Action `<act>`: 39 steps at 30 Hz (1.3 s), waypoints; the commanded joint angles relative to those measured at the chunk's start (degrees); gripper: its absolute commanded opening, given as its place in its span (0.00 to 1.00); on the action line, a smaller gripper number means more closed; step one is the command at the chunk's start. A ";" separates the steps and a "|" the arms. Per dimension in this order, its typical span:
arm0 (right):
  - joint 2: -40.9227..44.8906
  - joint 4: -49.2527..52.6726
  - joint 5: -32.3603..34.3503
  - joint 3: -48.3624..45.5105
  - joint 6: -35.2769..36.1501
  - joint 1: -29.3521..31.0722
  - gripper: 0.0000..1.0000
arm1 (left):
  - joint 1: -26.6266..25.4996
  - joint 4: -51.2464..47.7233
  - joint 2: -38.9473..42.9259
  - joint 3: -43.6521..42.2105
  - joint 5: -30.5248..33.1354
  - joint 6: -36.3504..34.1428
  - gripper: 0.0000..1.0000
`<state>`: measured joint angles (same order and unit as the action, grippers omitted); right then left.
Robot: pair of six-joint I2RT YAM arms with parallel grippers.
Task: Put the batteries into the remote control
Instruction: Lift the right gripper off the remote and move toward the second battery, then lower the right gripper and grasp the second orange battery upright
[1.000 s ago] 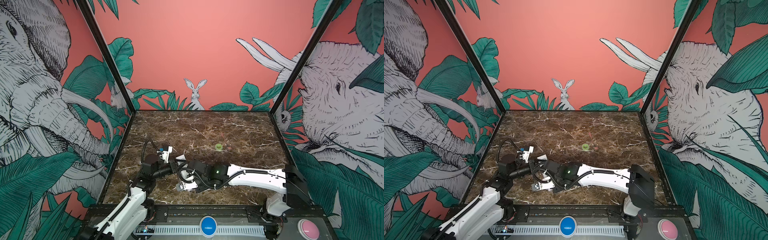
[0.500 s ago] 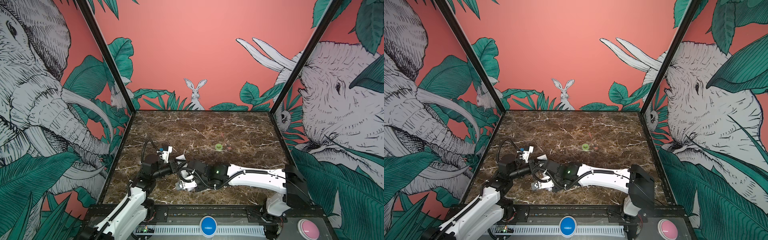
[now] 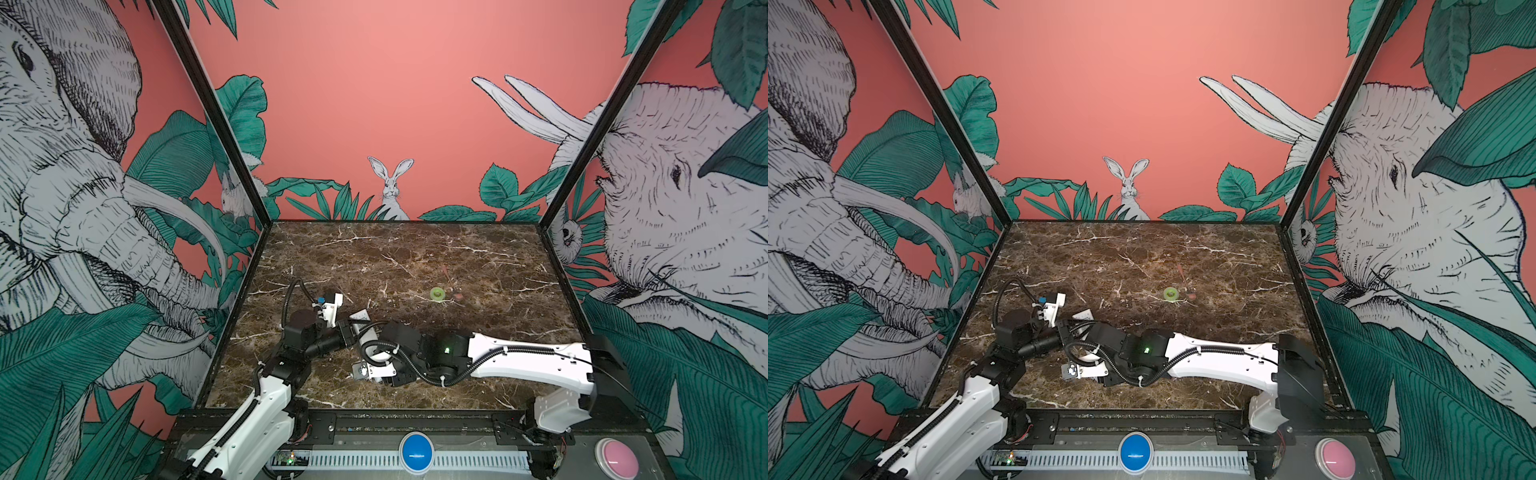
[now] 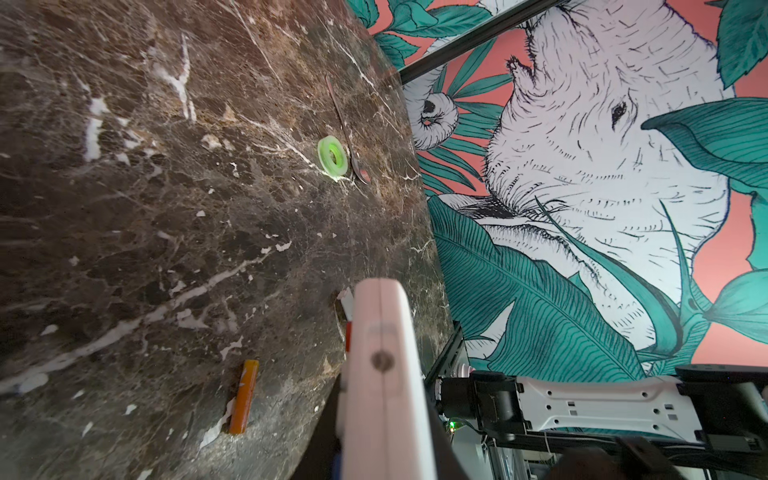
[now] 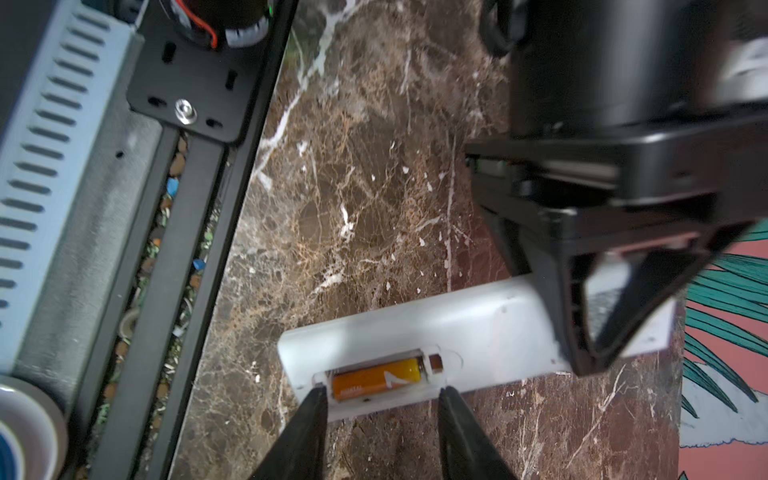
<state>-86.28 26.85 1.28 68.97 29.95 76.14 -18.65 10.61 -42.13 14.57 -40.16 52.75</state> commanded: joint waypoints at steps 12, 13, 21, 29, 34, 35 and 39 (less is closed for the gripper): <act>7.29 1.54 1.35 -5.80 -10.89 -0.56 0.61 | 6.22 -2.79 0.89 -2.04 0.02 -5.76 0.00; 7.04 2.32 0.10 -6.18 -9.11 -1.33 0.61 | 6.62 -3.21 1.07 -2.09 -0.25 -6.29 0.00; 2.28 0.29 -4.35 -5.42 -0.80 -8.89 0.61 | 11.48 -7.66 2.74 -2.46 -2.11 -11.22 0.00; -10.26 5.16 -8.77 2.65 3.93 -11.19 0.59 | 13.27 -10.18 3.68 -2.53 1.58 -14.19 0.00; -13.42 2.69 -11.63 2.82 4.56 -12.73 0.58 | 13.57 -14.84 6.82 -1.78 8.91 -15.54 0.00; -13.87 2.55 -12.29 3.05 4.75 -13.10 0.58 | 13.65 -15.71 7.58 -1.90 10.35 -15.58 0.00; -16.02 2.43 -14.51 3.90 5.63 -14.09 0.57 | 14.04 -19.05 9.01 -1.34 14.75 -16.61 0.00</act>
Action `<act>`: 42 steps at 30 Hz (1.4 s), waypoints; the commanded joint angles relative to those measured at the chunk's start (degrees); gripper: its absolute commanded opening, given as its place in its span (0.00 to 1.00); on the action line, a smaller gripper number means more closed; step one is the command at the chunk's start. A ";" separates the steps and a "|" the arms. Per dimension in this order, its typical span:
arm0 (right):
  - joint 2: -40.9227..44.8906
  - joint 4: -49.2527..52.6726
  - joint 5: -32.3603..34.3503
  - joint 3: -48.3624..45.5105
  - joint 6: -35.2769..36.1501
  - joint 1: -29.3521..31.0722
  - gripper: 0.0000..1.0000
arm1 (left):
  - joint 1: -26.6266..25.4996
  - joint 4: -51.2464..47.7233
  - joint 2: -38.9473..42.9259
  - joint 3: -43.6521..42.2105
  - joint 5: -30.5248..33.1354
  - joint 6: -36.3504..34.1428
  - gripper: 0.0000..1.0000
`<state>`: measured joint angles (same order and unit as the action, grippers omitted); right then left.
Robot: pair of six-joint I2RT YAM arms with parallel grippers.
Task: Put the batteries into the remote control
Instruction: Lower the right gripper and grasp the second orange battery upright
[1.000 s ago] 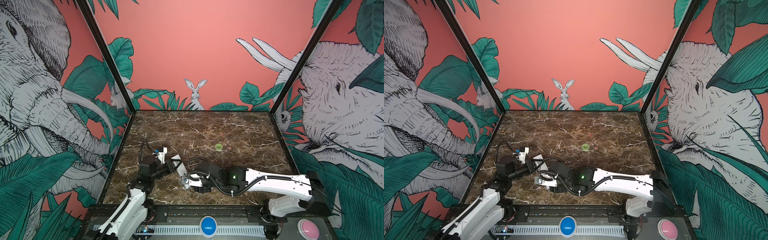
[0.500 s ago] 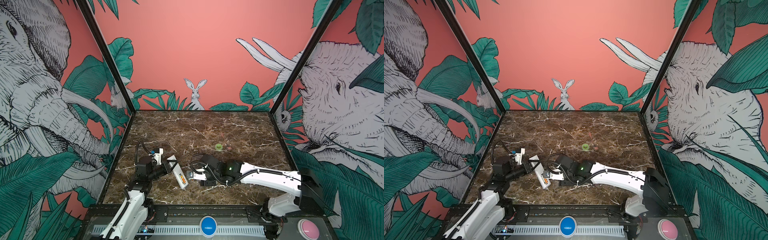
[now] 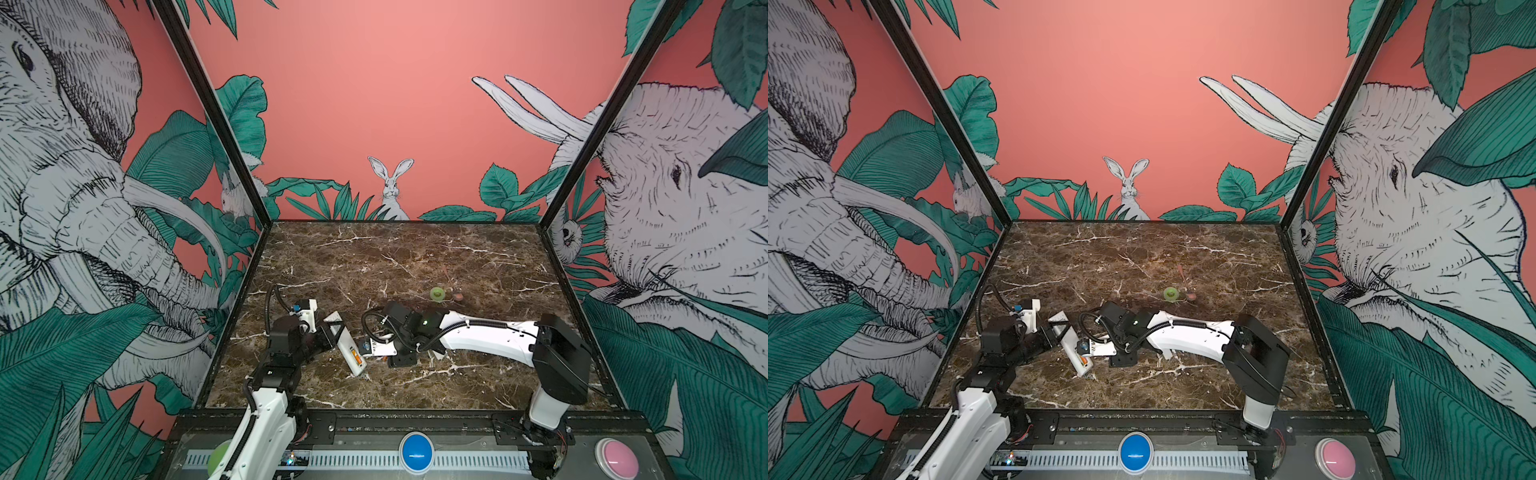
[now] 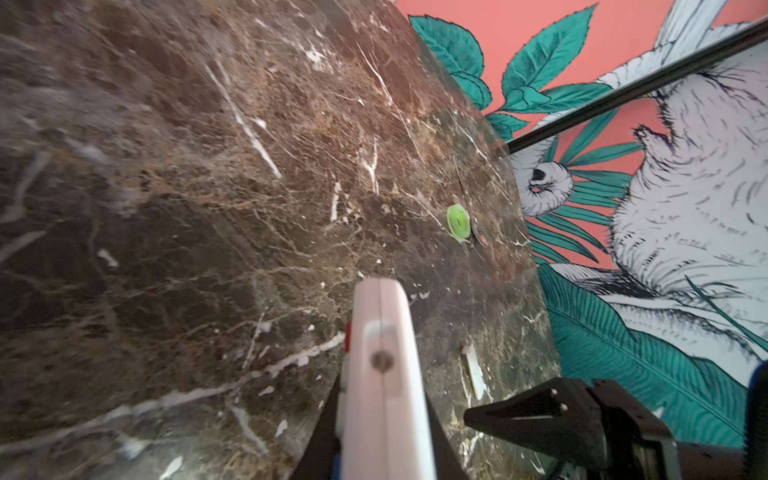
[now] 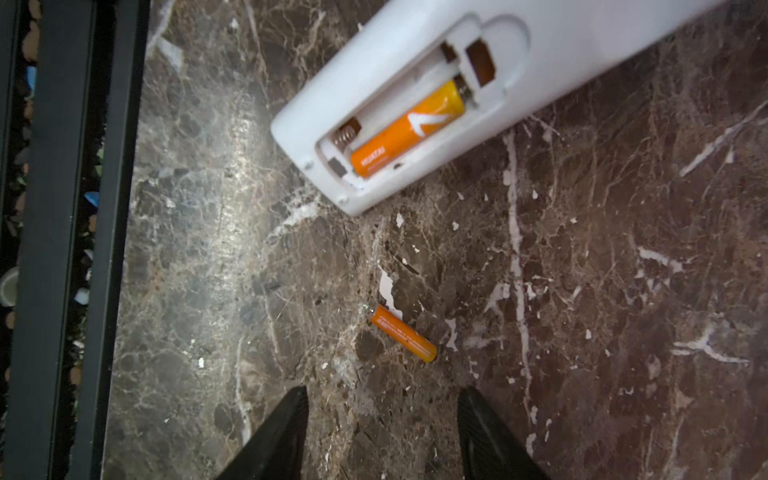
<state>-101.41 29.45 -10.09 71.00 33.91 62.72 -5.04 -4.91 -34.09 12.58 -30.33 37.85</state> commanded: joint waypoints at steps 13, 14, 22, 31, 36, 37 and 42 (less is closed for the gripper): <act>-8.66 1.97 -7.14 6.58 3.78 -2.26 0.53 | 1.17 -2.10 -0.08 1.05 4.58 -1.12 0.00; -9.08 2.11 -7.08 6.60 3.79 -2.31 0.53 | 1.26 -1.83 -0.09 0.96 4.49 -0.98 0.00; -10.80 2.54 -5.91 6.00 4.23 -2.76 0.50 | 1.69 -0.30 0.25 -0.08 3.48 0.40 0.00; -13.10 2.33 -4.65 6.10 4.63 -3.11 0.47 | 2.32 0.16 0.95 -0.97 2.82 1.33 0.00; -13.97 1.59 -3.34 5.96 4.61 -3.17 0.44 | 2.71 0.16 1.19 -0.91 2.58 1.34 0.00; -14.07 1.57 -2.91 6.05 4.37 -3.21 0.42 | 2.85 0.39 1.13 -0.97 2.60 1.34 0.00; -14.00 1.85 -2.33 5.75 3.31 -3.11 0.29 | 3.10 0.84 1.16 -0.97 2.25 1.35 0.00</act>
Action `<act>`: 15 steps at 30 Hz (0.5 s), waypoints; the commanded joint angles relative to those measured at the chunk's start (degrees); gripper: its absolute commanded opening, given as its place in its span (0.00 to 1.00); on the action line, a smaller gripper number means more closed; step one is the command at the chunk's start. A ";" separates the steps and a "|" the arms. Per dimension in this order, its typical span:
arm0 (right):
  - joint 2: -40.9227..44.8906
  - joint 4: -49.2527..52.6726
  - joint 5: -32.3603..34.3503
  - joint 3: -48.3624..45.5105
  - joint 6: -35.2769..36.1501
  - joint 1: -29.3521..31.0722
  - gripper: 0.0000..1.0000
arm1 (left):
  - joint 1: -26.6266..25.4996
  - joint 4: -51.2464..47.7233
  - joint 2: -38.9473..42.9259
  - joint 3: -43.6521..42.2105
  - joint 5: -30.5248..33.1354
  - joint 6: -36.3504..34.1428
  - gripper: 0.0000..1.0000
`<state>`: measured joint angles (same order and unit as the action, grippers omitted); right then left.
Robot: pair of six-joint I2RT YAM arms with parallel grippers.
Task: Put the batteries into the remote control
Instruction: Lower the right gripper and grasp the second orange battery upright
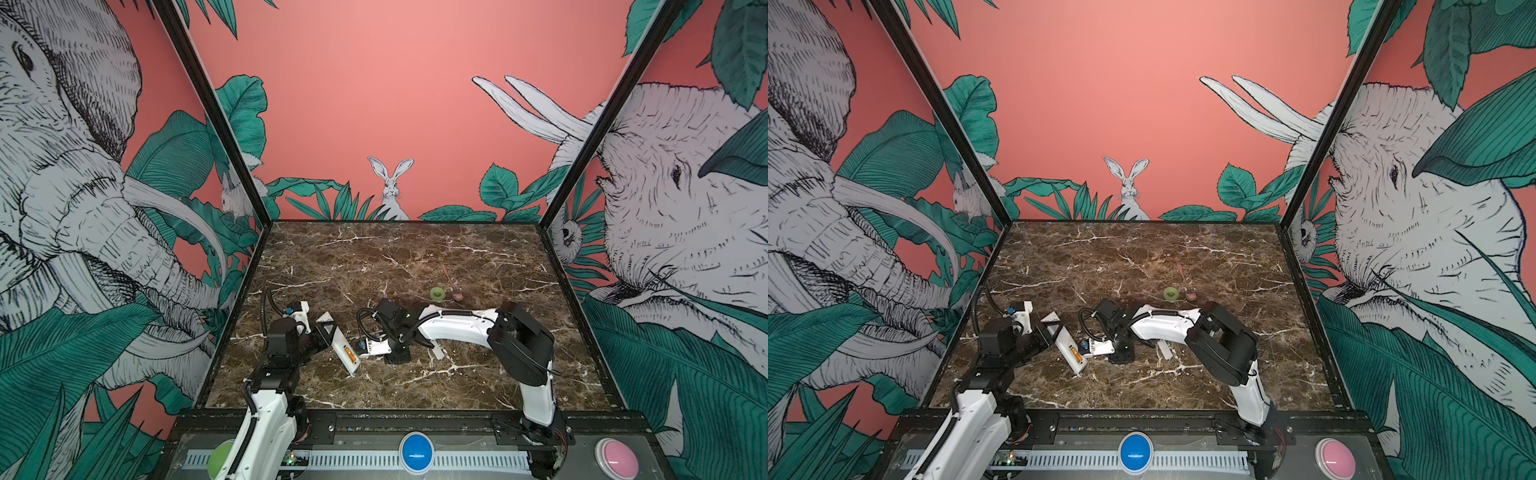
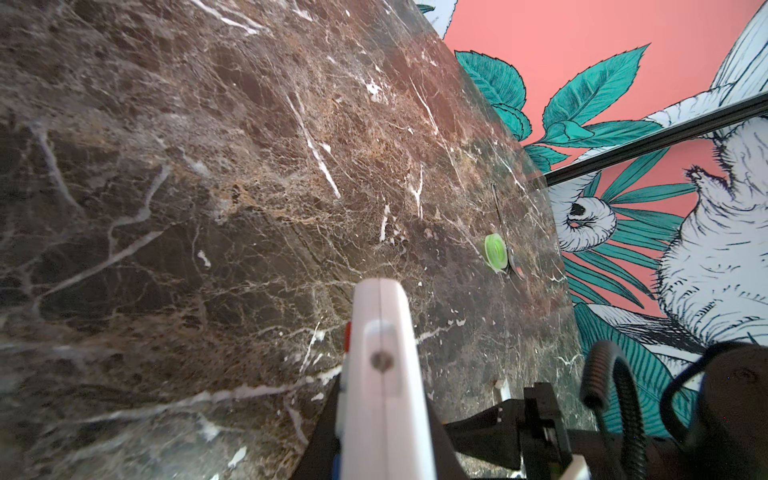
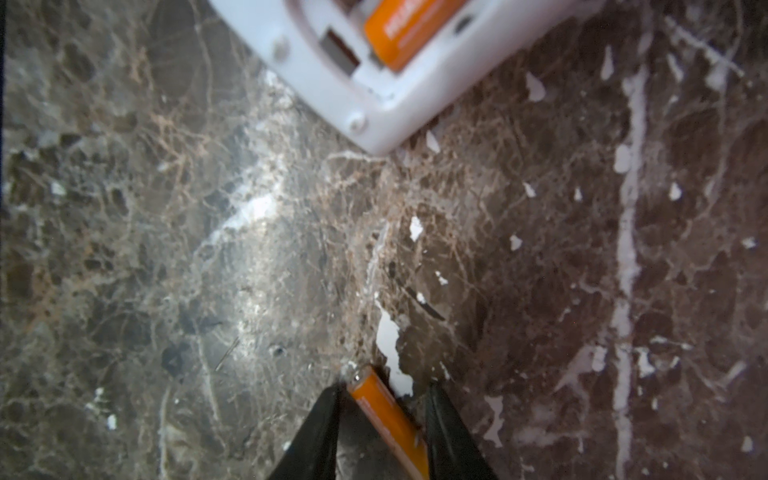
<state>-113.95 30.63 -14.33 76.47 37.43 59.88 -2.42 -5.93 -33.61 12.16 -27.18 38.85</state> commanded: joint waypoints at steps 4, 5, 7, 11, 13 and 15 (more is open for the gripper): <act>-0.09 -0.97 2.32 -0.89 -2.26 -0.37 0.19 | 0.50 1.72 1.31 -0.82 -1.12 0.06 0.00; 0.22 -1.51 2.63 -3.05 -3.04 -0.33 0.18 | 0.55 1.72 1.35 -0.76 -1.16 -0.01 0.00; 0.76 -1.56 3.73 -3.81 -4.79 -0.27 0.14 | 0.59 2.33 1.00 -0.83 -1.74 -0.24 0.00; 2.74 -2.54 6.63 -6.50 -10.85 -0.32 0.06 | 0.58 4.15 -0.69 -0.55 -2.96 -0.64 0.00; 4.07 -2.56 7.42 -7.82 -14.41 -0.38 0.03 | 0.61 4.31 -1.01 -0.40 -3.06 -0.88 0.00; 5.74 -2.19 7.65 -9.10 -18.16 -0.36 0.00 | 0.57 4.47 -1.11 -0.42 -3.14 -1.14 0.00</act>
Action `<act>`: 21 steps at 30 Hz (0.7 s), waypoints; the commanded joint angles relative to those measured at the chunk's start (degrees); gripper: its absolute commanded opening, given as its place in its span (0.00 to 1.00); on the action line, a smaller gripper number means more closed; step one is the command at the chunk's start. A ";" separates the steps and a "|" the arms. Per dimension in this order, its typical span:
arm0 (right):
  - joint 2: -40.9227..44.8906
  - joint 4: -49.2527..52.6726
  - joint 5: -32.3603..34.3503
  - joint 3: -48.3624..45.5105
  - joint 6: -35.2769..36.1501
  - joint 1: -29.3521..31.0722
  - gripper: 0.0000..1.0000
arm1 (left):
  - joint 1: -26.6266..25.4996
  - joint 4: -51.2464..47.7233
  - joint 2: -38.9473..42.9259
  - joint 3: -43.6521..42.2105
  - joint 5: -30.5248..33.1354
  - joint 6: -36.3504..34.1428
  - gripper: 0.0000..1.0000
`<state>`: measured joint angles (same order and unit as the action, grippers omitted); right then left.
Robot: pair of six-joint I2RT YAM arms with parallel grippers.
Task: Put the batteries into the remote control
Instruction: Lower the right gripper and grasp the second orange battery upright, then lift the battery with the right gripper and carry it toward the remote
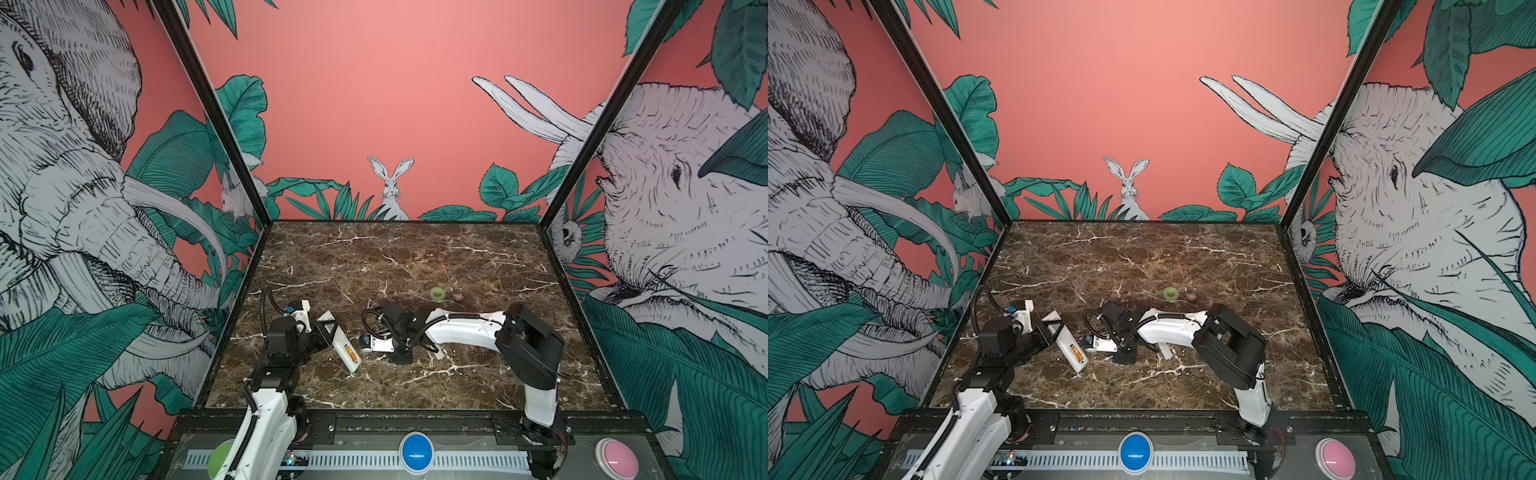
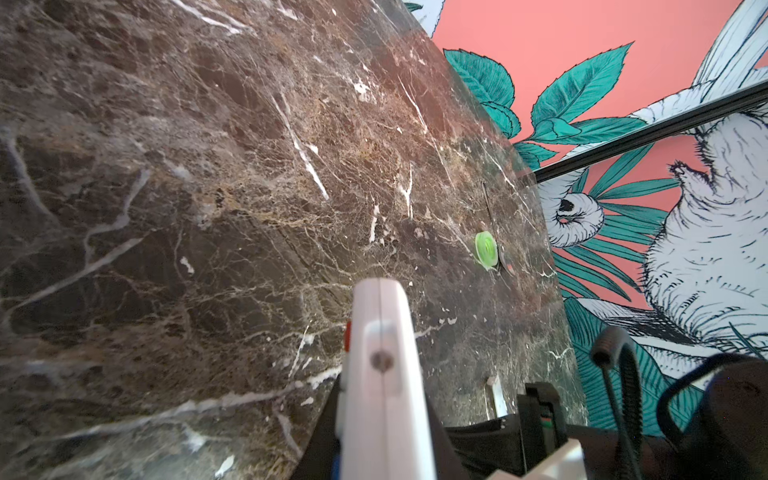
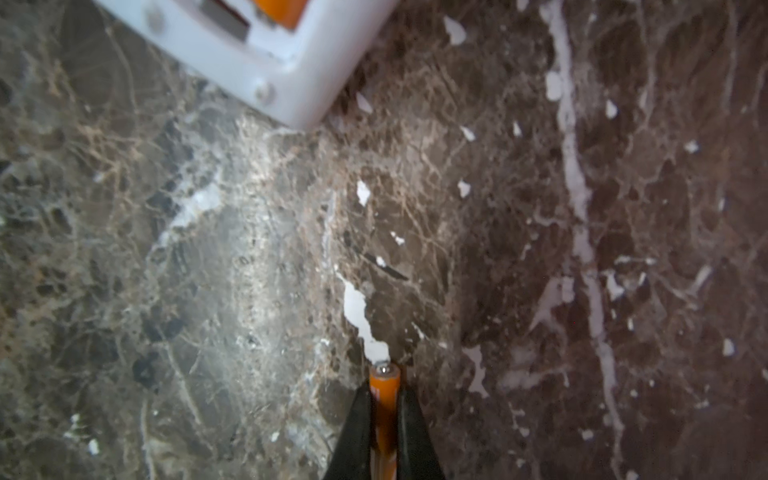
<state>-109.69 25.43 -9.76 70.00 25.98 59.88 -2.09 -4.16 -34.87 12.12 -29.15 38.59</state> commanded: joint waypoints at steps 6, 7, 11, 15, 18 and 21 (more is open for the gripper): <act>6.45 2.57 4.99 -5.61 -18.86 -0.36 0.00 | 0.24 3.21 0.16 -0.21 -1.90 -0.99 0.00; 6.95 2.44 4.79 -5.83 -20.90 -0.33 0.00 | 0.12 3.38 0.16 -0.18 -2.13 -0.89 0.00; 7.41 2.34 5.53 -5.76 -30.06 -0.27 0.00 | 0.24 4.04 0.16 -0.34 -3.25 -0.82 0.00; 7.23 1.99 7.21 -6.00 -37.42 -0.23 0.00 | 0.24 4.98 0.49 -0.73 -4.60 -0.40 0.00; 7.16 1.12 8.04 -6.83 -40.46 -0.16 0.00 | 0.21 6.04 0.76 -1.26 -6.66 -0.09 0.00; 7.19 0.96 8.23 -7.06 -41.96 -0.05 0.00 | 0.29 6.87 0.77 -1.40 -7.89 0.10 0.00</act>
<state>-103.66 26.83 -3.07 63.61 -11.16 59.83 -2.09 -0.40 -34.79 11.53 -34.17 38.17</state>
